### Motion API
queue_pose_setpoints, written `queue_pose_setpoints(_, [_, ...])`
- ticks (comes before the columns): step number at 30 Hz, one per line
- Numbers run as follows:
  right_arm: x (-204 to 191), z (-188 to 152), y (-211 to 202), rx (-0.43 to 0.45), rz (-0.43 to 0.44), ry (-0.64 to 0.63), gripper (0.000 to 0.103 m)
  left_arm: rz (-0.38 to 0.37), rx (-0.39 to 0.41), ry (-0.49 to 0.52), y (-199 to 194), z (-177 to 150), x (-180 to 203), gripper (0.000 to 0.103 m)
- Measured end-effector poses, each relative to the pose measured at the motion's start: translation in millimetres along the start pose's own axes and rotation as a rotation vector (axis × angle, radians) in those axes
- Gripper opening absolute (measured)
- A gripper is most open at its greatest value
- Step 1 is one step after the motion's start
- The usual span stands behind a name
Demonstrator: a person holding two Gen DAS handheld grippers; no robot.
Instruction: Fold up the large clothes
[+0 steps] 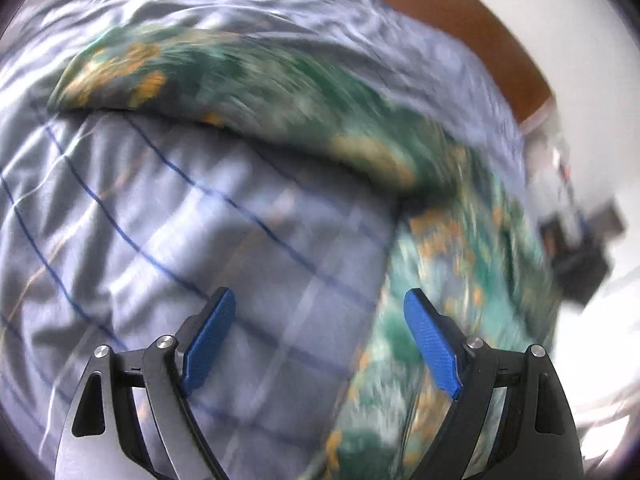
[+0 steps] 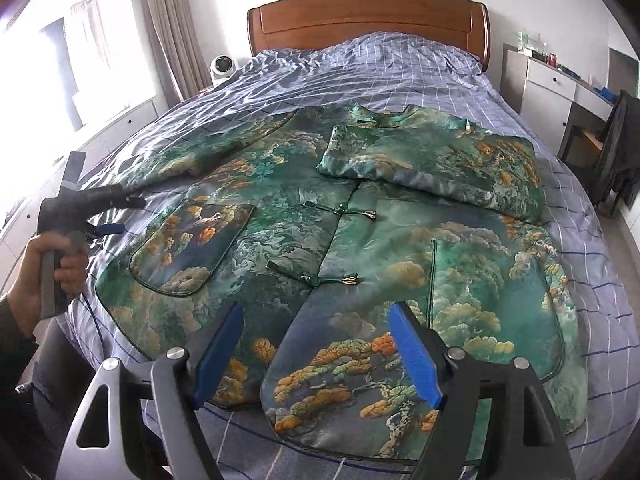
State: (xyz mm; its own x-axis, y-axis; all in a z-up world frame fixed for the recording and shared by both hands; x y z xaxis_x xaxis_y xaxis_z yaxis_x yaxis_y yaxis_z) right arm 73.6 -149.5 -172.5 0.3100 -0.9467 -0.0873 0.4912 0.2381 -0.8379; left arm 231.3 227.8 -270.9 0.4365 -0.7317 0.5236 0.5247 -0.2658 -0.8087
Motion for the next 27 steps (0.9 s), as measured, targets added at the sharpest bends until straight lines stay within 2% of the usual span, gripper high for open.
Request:
queue_pose_setpoints(2, [0.3,0.4,-0.4,-0.001,0.0,-0.001,0.077,-0.07,0.083,-0.157,-6.6,27.3,-24.9,0.087])
queue_pose_setpoints(5, [-2.2,-0.1,-1.6,-0.004,-0.011,-0.02,0.077,-0.1,0.136,-0.339,-4.0,57.9,-60.0,0.087])
queue_pose_setpoints(7, [-7.0,-0.9,-1.6,-0.012,-0.014,-0.044,0.077,-0.104,0.154,-0.373,-2.1,75.4,-68.3,0.087])
queue_pose_setpoints(10, [-15.0,-2.2,-1.2,-0.018,-0.014,-0.073,0.077,-0.102,0.194,-0.384,-4.9,98.6,-73.9,0.086])
queue_pose_setpoints(11, [-18.4,-2.6,-0.4,-0.022,-0.013,-0.084,0.077,-0.1,0.202,-0.395,-5.6,103.7,-76.9,0.08])
queue_pose_setpoints(13, [-24.1,-2.7,1.8,-0.029,-0.01,-0.1,0.077,-0.087,0.201,-0.415,-5.6,109.4,-81.8,0.064])
queue_pose_setpoints(15, [-29.4,-3.4,3.3,-0.033,-0.004,-0.109,0.077,-0.047,0.191,-0.412,-5.4,110.9,-86.9,0.029])
queue_pose_setpoints(16, [-32.4,-3.5,4.5,-0.035,0.003,-0.114,0.077,-0.038,0.187,-0.403,-5.0,110.5,-87.1,0.025])
queue_pose_setpoints(17, [-34.4,-3.8,5.5,-0.037,0.007,-0.115,0.077,-0.03,0.185,-0.396,-5.9,109.2,-87.1,0.018])
queue_pose_setpoints(23, [-41.1,-7.9,10.4,-0.049,0.025,-0.122,0.077,0.016,0.177,-0.369,-19.5,98.7,-78.3,0.015])
queue_pose_setpoints(27, [-38.8,-8.6,9.6,-0.043,0.032,-0.106,0.077,0.044,0.218,-0.308,-33.6,102.2,-59.5,0.012])
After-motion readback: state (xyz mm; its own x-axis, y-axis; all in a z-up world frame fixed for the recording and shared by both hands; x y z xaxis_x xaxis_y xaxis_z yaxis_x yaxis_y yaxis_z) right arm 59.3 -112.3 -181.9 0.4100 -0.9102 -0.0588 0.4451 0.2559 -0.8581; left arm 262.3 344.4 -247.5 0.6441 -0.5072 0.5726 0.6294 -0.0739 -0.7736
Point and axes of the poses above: each gripper's, at about its wrist camera, not at the fingertips, and y roughly the way its jaws point, x to its right, z to its top, the point moved 10 cm from there along y, roughly the way its jaws point, and after that the axes turned 9 degrees about -x, right-handed, at the moved point
